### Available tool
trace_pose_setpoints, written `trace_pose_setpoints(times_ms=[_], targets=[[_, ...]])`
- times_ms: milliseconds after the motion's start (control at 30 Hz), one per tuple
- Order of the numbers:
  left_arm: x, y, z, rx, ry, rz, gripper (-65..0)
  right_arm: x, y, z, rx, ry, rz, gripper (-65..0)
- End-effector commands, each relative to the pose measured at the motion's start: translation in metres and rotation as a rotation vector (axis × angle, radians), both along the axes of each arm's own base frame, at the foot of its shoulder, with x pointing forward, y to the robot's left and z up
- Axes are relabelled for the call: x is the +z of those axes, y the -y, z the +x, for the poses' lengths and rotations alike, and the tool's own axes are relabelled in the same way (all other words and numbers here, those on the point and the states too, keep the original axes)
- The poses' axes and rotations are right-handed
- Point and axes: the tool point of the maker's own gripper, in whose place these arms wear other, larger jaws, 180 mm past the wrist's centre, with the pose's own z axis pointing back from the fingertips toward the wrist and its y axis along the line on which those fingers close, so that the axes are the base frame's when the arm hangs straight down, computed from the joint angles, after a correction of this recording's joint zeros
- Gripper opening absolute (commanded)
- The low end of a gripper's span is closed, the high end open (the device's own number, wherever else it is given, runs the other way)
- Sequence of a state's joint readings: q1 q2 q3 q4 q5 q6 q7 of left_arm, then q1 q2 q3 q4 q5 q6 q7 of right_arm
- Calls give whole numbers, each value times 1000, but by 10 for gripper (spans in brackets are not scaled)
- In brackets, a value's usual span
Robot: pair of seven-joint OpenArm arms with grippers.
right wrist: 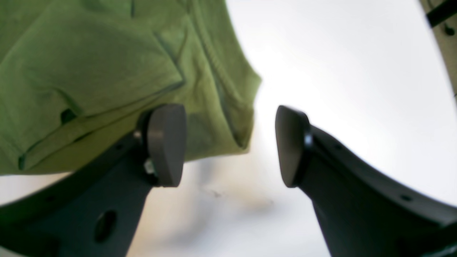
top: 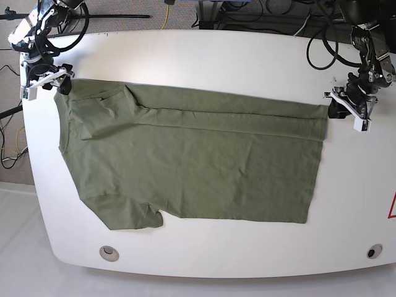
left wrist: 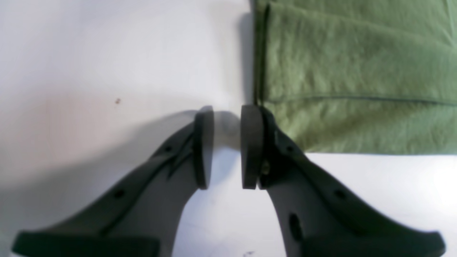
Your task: Fold the T-shirt properly
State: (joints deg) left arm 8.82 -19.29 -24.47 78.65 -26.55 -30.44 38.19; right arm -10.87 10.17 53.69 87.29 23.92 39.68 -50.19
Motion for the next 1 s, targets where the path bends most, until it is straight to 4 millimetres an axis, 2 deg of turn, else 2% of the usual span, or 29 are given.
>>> trace_pose_setpoints(times_ms=[0,167,233,433,700,833,900,967], targets=[[17,0,11,-24,52,24,-540,11,11,7,-3,51,-26,-288],[17,1,11,-26,55,22,-553,4,9,7,-3,51,-13,-281],[18,-2,11,-21,68,32,-623,5,10,7,-9,56,-8,-286],[17,-1,10,-19,73,31,-644,3,11,7,-15,61,-2,-290],[22,7,11,-32,83,25,-602,16,16,14,-17,100,-29,-239],[28,11,11,-45,95,33,-581,14,15,17,-20,104,-16,-227],[39,17,13,-70,119,58,-542,6,7,21,-19,100,26,-242],[40,19,12,-75,119,61,-533,3,4,24,-18,100,42,-247]])
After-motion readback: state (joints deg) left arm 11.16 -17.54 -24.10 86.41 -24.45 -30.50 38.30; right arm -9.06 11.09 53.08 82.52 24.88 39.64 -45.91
